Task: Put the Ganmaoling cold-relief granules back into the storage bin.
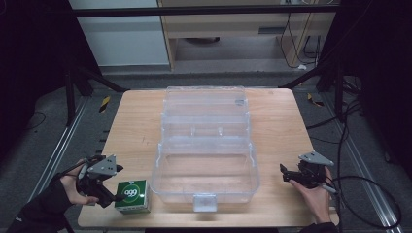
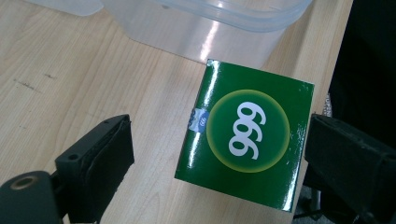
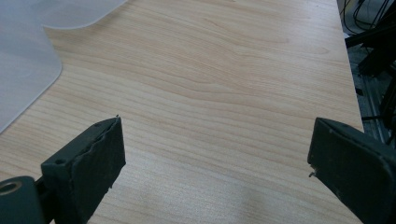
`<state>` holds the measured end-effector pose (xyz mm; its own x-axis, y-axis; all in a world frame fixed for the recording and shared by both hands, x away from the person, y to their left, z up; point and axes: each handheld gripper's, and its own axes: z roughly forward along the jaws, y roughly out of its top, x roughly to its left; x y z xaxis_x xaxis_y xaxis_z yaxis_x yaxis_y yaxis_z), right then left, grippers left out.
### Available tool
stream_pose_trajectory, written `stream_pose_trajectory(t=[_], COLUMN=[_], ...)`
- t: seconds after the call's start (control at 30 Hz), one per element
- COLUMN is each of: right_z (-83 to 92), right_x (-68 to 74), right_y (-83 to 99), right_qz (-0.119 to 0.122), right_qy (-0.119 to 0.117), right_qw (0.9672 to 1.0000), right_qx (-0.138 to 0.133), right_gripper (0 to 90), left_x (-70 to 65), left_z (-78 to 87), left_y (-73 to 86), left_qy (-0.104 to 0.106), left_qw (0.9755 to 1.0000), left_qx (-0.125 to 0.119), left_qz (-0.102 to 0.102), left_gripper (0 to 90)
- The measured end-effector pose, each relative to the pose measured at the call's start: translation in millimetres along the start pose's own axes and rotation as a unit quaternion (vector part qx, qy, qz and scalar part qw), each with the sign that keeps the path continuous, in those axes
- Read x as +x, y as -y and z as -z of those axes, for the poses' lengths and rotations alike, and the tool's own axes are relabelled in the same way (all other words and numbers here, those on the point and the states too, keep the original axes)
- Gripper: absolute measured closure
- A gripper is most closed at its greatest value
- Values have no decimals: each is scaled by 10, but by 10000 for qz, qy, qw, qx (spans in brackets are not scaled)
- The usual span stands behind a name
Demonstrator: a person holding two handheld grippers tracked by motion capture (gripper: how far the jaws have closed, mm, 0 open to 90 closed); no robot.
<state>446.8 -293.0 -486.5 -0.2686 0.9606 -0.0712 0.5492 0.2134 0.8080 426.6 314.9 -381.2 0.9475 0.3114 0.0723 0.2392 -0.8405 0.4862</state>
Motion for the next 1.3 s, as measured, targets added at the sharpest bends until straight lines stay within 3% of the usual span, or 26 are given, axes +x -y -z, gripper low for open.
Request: stream_pose_trajectory(t=[0.53, 1.3], right_z=[-15, -45], right_x=[10, 24], right_y=[6, 18], right_qz=[67, 156], right_qy=[-29, -56], right_qw=[10000, 9997], right_qx=[47, 169], right_gripper=[41, 35], left_x=[-101, -119], left_z=[-214, -451], left_y=[-53, -84], left_qy=[145, 257], left_qw=[9990, 9963], left_qx=[345, 683], left_qz=[-260, -461], left_gripper=[52, 43])
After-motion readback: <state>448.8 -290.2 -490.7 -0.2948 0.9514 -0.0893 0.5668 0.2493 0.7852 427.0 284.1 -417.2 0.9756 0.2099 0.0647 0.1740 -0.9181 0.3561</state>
